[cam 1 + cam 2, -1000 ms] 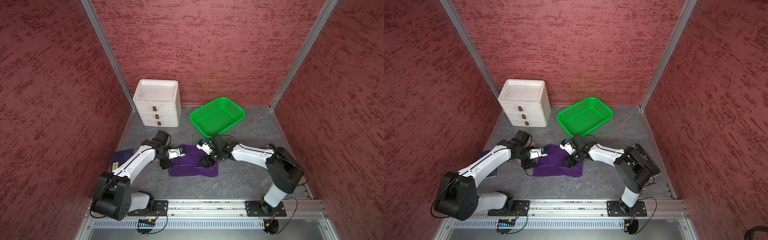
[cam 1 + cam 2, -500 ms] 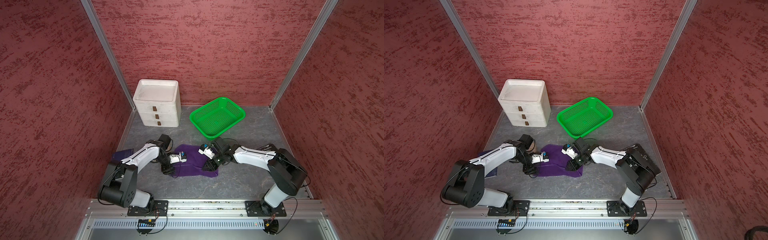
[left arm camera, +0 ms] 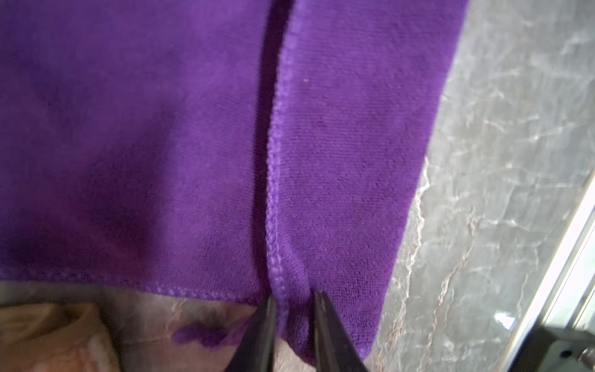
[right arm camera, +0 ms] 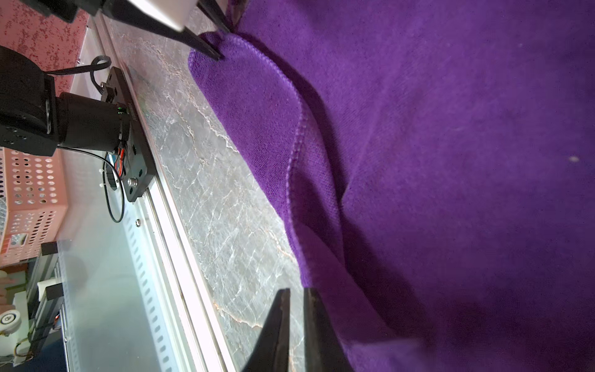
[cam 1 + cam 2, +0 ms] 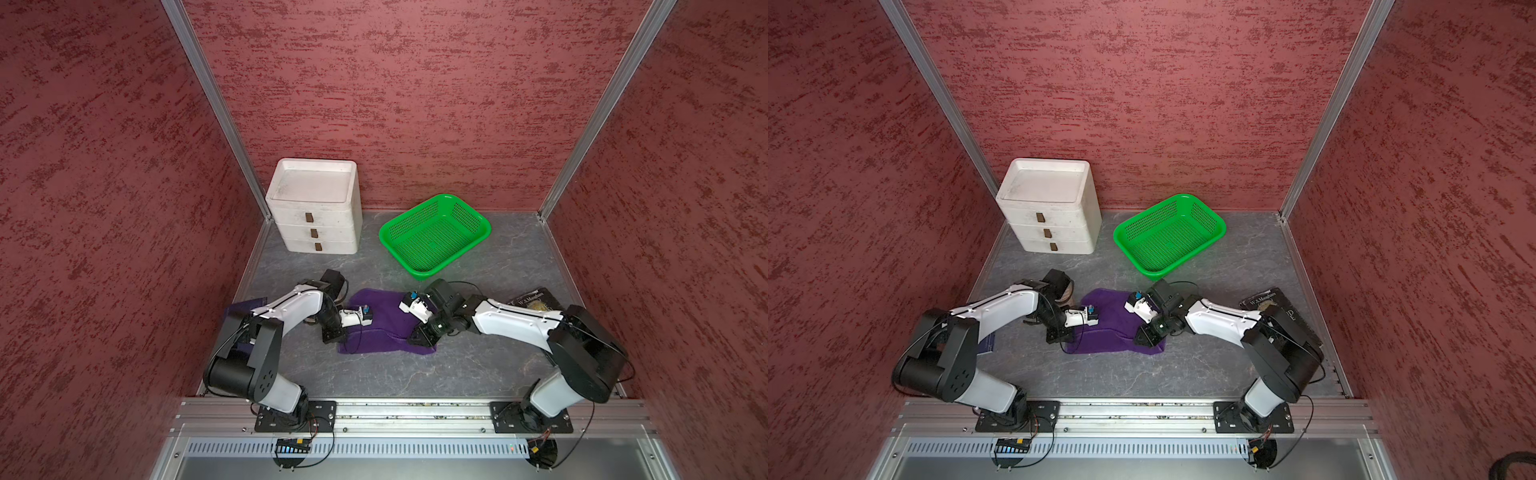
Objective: Fold the square dishcloth
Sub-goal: Fold the cleaning item at the center of the board.
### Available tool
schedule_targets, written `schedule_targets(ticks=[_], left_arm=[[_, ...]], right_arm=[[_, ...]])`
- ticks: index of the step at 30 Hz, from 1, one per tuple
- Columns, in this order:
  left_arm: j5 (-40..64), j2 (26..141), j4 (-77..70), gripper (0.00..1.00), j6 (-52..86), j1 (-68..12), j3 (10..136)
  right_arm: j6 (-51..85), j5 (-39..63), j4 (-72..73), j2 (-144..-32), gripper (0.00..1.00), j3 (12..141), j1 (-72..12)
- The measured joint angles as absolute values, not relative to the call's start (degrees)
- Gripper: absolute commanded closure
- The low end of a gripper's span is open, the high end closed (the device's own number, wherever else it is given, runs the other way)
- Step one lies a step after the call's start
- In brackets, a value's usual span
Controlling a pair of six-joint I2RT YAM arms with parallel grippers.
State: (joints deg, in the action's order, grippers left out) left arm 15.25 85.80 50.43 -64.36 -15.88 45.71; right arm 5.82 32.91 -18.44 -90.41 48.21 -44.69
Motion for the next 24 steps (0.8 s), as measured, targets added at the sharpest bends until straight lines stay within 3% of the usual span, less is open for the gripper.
schedule_targets(ticks=[2, 10, 18, 24], left_arm=[[15.5, 84.3, 51.3, 0.85, -64.8, -16.1, 45.7], [15.8, 81.5, 51.8, 0.9, -65.6, -16.1, 44.4], [15.2, 79.2, 51.7, 0.94, -66.4, -16.1, 43.4], [15.0, 75.6, 51.7, 0.95, -66.7, -16.2, 42.9]], right_arm=[[6.4, 32.0, -18.5, -89.6, 0.71, 47.8, -44.9], [7.4, 25.4, -18.5, -89.5, 0.48, 46.7, -45.7], [4.9, 21.7, -17.3, -87.8, 0.39, 47.1, -45.7], [0.3, 24.5, -17.5, -95.4, 0.39, 53.5, -45.6]])
